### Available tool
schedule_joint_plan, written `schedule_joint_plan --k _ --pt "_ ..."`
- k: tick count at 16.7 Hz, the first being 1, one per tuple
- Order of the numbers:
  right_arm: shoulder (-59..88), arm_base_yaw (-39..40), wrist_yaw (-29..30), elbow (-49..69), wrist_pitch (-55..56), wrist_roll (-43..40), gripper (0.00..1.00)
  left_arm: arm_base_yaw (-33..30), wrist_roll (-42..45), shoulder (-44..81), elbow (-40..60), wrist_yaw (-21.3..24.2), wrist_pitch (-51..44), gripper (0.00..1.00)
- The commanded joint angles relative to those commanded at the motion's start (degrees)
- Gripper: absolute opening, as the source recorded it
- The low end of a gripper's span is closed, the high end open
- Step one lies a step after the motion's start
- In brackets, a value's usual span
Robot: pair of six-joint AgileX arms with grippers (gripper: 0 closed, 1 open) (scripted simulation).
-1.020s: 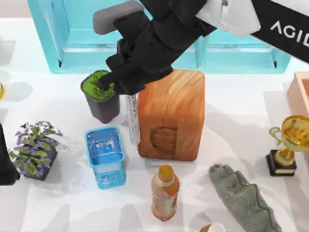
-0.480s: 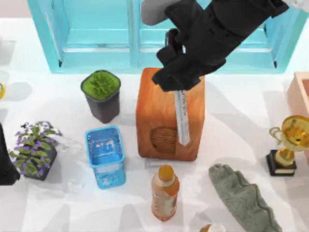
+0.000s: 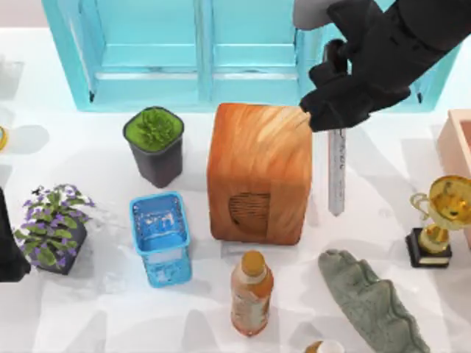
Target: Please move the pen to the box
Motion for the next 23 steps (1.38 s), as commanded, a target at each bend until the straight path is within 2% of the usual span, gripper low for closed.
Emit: schedule_joint_plan --k 9,15,18,23 --pt "-20.2 -28.09 1.91 -18.2 12.23 -7.55 0.0 0.0 0.0 0.0 0.0 0.0 0.0 1.0" --pt "-34.17 -44.64 -1.94 -33.97 18.97 -13.51 0.0 0.0 0.0 0.0 0.0 0.0 0.0 1.0" --pt "-37.9 -49.29 -3.49 -38.64 20.51 -15.04 0.0 0.0 0.0 0.0 0.0 0.0 0.0 1.0" --pt "-38.02 -49.52 -3.58 -39.01 20.55 -15.07 0.0 0.0 0.0 0.0 0.0 0.0 0.0 1.0"
